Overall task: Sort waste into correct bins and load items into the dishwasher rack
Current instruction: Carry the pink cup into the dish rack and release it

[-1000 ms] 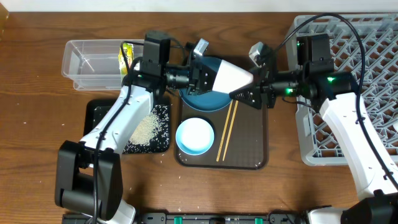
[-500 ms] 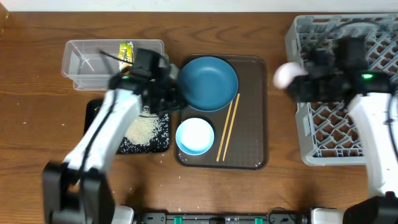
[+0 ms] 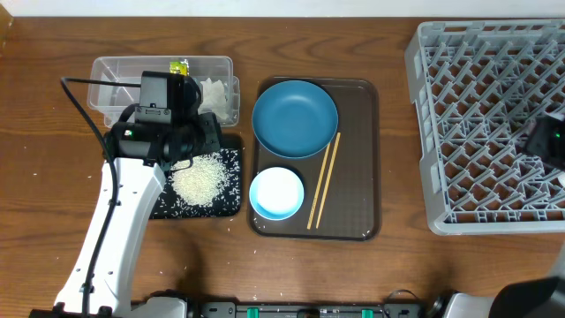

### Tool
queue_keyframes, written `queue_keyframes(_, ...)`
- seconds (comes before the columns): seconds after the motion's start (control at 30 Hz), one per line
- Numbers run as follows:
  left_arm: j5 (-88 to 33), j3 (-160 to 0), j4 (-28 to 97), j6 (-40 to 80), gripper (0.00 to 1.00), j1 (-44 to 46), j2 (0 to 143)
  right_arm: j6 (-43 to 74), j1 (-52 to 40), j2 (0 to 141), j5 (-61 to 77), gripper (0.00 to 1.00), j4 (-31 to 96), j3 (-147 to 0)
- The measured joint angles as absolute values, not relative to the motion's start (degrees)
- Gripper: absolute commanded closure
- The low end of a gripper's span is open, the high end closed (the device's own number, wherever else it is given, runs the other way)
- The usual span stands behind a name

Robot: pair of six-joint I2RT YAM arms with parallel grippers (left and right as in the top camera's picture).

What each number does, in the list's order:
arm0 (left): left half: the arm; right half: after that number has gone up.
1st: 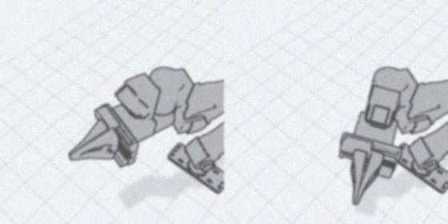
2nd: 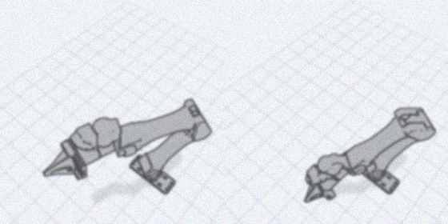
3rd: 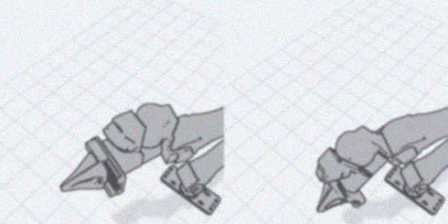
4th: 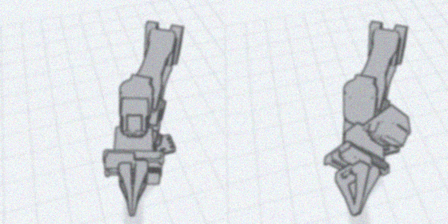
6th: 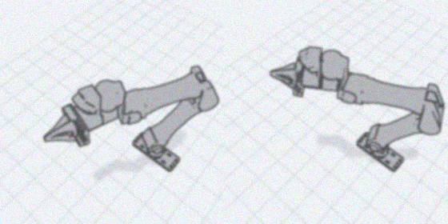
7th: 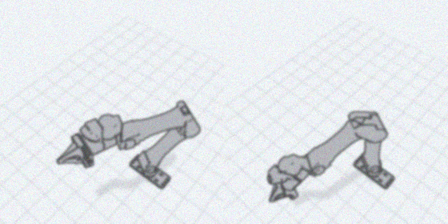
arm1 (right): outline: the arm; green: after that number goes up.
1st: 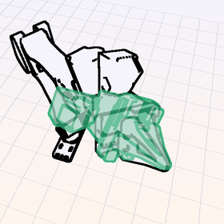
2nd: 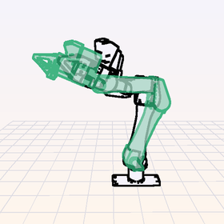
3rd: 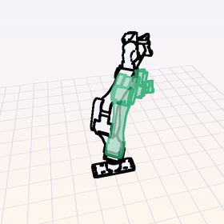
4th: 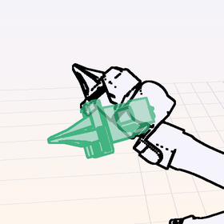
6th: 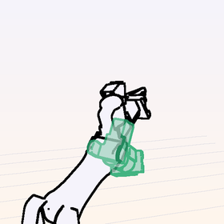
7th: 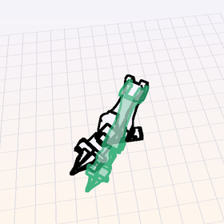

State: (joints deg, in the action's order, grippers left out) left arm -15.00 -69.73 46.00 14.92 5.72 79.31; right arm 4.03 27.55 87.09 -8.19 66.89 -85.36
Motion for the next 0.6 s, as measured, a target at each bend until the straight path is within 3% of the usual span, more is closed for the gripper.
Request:
queue_keyframes(0.13, -14.66, -69.73, 46.06, 14.92, 0.72, 5.72, 79.31, 4.58, 30.61, 90.56, -9.43, 0.96, 68.55, -85.34)
queue_keyframes(0.27, -14.61, -69.73, 46.06, 14.92, 0.72, 5.72, 79.31, 4.99, 32.03, 94.56, -9.93, 0.82, 68.6, -85.34)
queue_keyframes(0.33, -14.61, -69.73, 46.06, 14.92, 0.72, 5.72, 79.31, 5.1, 32.34, 96.12, -9.96, 0.57, 67.9, -85.34)
queue_keyframes(0.4, -14.61, -69.73, 46.06, 14.92, 0.71, 5.72, 79.31, 5.3, 32.73, 97.76, -9.87, 0.25, 67.77, -85.32)
queue_keyframes(0.43, -14.61, -69.73, 46.06, 14.92, 0.71, 5.72, 79.31, 5.65, 32.93, 98.35, -9.74, 0.16, 67.77, -85.32)
queue_keyframes(0.6, -14.59, -69.73, 46.06, 14.74, 0.63, 5.72, 79.31, 5.91, 33.32, 99.7, -7.79, 0.09, 67.72, -85.32)
